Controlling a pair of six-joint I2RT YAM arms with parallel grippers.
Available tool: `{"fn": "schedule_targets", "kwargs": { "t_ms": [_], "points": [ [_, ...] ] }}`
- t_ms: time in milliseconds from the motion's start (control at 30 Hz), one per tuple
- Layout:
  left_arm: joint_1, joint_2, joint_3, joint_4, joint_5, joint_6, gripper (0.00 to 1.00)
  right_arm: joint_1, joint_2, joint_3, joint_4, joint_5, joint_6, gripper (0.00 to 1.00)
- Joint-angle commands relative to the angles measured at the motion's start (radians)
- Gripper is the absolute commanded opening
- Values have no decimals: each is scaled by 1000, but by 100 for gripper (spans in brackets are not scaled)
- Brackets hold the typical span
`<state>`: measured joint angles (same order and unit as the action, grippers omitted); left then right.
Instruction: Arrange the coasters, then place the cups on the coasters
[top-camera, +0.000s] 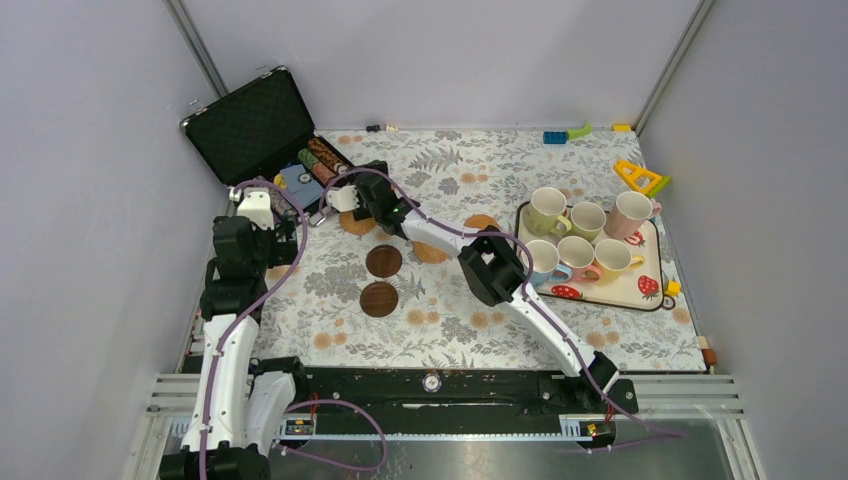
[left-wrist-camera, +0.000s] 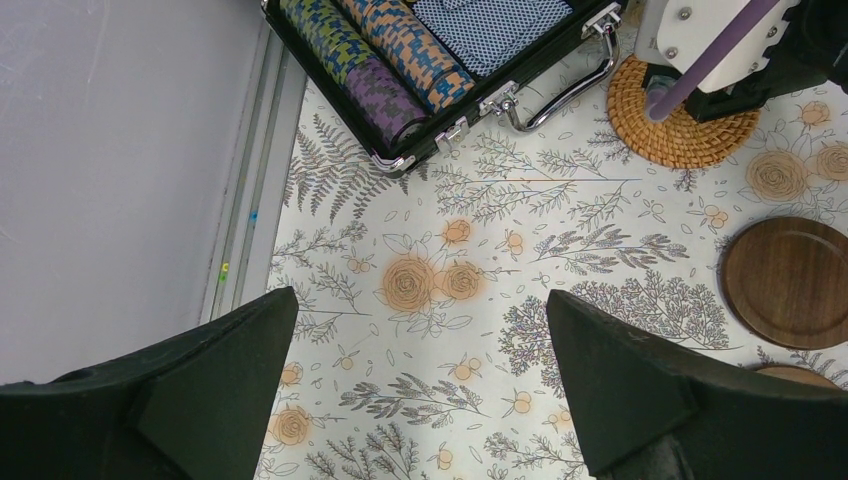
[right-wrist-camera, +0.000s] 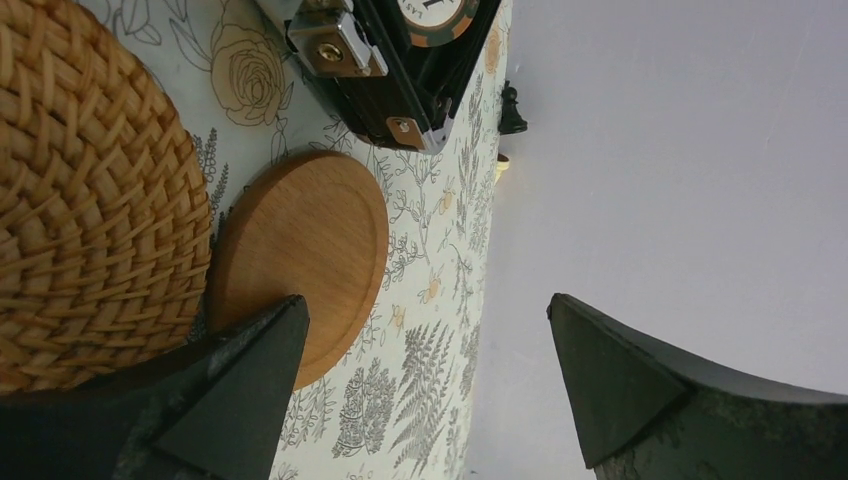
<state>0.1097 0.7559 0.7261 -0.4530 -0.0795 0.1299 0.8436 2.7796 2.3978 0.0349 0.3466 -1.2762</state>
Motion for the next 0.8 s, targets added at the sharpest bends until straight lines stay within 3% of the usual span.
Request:
{"fn": "schedule_targets", "kwargs": {
  "t_ms": [0,267,433,767],
  "points": [
    [5,6,1,57,-17,-1,99,-8,-15,-23,-109,-50,-91,100],
    [6,14,1,59,-13,-1,99,-35,-106,-120,-319,-121,-124,100],
    [5,15,1,60,-13,-1,99,-66,-104,-95,-418,-122,-142,100],
    [5,22,3,59,-7,-1,99,-136,-158,-161,-499,-98,-141,100]
  ]
}}
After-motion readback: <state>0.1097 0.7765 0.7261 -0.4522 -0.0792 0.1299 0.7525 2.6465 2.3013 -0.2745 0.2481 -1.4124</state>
